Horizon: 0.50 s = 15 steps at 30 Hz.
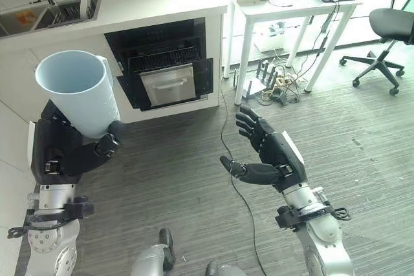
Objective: Place the dishes in the dishwasher.
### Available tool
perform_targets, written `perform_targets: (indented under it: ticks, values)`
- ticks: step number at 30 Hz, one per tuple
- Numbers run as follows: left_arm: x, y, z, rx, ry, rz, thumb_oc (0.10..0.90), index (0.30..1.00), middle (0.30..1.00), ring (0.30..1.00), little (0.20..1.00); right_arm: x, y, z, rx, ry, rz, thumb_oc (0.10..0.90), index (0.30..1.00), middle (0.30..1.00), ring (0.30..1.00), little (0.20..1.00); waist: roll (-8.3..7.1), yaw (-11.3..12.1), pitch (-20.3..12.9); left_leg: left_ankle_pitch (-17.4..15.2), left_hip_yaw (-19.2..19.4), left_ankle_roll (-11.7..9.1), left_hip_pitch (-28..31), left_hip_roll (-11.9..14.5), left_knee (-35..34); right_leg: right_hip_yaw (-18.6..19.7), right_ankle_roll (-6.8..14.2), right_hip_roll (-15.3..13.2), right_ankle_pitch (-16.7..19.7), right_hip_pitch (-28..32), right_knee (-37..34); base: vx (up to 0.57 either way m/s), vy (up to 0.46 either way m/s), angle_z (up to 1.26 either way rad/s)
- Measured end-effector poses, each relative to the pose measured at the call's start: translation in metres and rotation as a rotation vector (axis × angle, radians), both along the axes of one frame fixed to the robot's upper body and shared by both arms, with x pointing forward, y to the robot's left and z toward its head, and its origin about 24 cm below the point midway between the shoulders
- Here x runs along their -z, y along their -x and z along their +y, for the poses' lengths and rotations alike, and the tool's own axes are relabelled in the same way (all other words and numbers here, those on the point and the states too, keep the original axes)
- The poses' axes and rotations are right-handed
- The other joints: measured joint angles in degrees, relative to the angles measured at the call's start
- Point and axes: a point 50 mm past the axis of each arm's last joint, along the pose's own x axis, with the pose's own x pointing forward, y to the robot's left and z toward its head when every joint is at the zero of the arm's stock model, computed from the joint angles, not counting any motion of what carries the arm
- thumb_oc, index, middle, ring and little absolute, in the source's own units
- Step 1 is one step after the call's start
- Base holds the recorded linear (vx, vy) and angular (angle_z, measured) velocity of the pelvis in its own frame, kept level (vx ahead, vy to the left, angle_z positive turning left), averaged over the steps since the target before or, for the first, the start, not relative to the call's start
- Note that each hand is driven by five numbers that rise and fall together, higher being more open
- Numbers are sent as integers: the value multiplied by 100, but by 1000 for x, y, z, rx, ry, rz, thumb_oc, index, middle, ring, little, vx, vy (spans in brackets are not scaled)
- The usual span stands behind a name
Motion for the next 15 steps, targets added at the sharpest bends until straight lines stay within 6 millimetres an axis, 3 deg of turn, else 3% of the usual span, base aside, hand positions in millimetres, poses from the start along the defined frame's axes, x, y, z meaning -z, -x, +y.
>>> perform_targets:
  ticks: [1, 2, 3, 7, 10, 11, 15]
  values:
    - [-1, 0, 1, -5, 2, -6, 400, 300, 300, 300, 300, 1, 2, -1, -6, 4, 6, 800, 900, 900, 900, 900, 18, -8, -8, 80, 28, 70, 271, -65, -173, 51, 92, -32, -62, -7, 60, 136, 154, -23]
    - [-2, -1, 0, -6, 2, -13, 400, 300, 300, 300, 300, 2, 3, -2, -4, 4, 12, 800, 900, 900, 900, 900, 3, -41, 1, 519, 113, 214, 397, -128, -337, 90, 219, -113, -151, -28, 156, 162, 186, -22]
    - [-3, -1, 1, -9, 1, -16, 400, 300, 300, 300, 300, 3, 4, -2, -7, 1, 16, 800, 900, 900, 900, 900, -54, -26, 10, 602, 194, 391, 419, -215, -272, 159, 322, -214, -213, -2, 194, 137, 206, -9]
    - [-14, -9, -2, -8, -4, -70, 400, 300, 300, 300, 300, -12, 1, 4, -30, -4, -52, 800, 900, 900, 900, 900, -218, 79, -8, 355, 226, 738, 442, -737, -193, 136, 678, -733, -360, 43, 272, 105, 196, 18]
    - [-26, -17, -5, 11, -31, -108, 400, 300, 300, 300, 300, -28, -12, 21, -59, -63, -142, 800, 900, 900, 900, 900, -288, 459, -7, 86, 151, 1064, 479, -1108, -47, -25, 866, -1070, -347, 225, 248, 200, 370, 40]
    - [-25, -16, -2, -17, -48, -95, 400, 300, 300, 300, 300, -28, -12, 21, -59, -65, -143, 800, 900, 900, 900, 900, -329, 493, -7, -28, 110, 1079, 513, -1198, -29, -63, 931, -1115, -222, 309, 227, 169, 288, 31]
    - [-18, -19, 0, -66, -68, -44, 400, 300, 300, 300, 300, -20, -9, 27, -68, -84, -110, 800, 900, 900, 900, 900, -358, 365, -4, -74, -23, 1185, 730, -1166, -164, -53, 1022, -1098, -48, 45, 796, 73, 61, 9]
